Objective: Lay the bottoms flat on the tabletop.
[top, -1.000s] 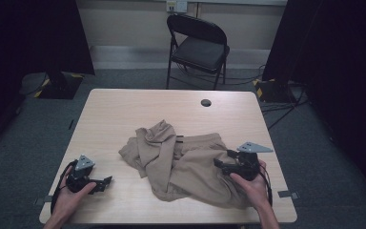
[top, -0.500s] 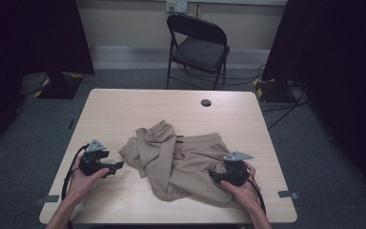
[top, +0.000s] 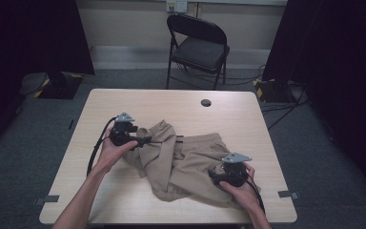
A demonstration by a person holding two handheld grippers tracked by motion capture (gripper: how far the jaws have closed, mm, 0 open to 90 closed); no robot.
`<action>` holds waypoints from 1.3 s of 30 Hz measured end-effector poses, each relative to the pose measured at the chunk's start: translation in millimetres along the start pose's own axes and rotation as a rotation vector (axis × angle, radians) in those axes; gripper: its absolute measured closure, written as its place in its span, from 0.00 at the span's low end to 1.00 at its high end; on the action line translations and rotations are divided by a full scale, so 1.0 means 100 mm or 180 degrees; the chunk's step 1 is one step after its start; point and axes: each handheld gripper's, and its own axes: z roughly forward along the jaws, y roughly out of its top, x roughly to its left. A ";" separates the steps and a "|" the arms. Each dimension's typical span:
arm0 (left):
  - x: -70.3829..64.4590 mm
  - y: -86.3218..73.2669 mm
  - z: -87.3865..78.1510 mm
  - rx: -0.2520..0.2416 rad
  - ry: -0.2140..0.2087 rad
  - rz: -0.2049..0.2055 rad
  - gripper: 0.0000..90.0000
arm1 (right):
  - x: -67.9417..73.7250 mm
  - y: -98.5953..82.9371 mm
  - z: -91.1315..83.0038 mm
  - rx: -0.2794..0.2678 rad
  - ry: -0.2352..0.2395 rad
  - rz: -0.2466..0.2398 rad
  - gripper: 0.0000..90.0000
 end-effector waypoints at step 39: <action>-0.13 -0.28 -0.66 -0.0474 -0.0526 -0.0194 0.87 | 0.00 0.00 0.00 -0.0001 -0.0001 0.0005 0.25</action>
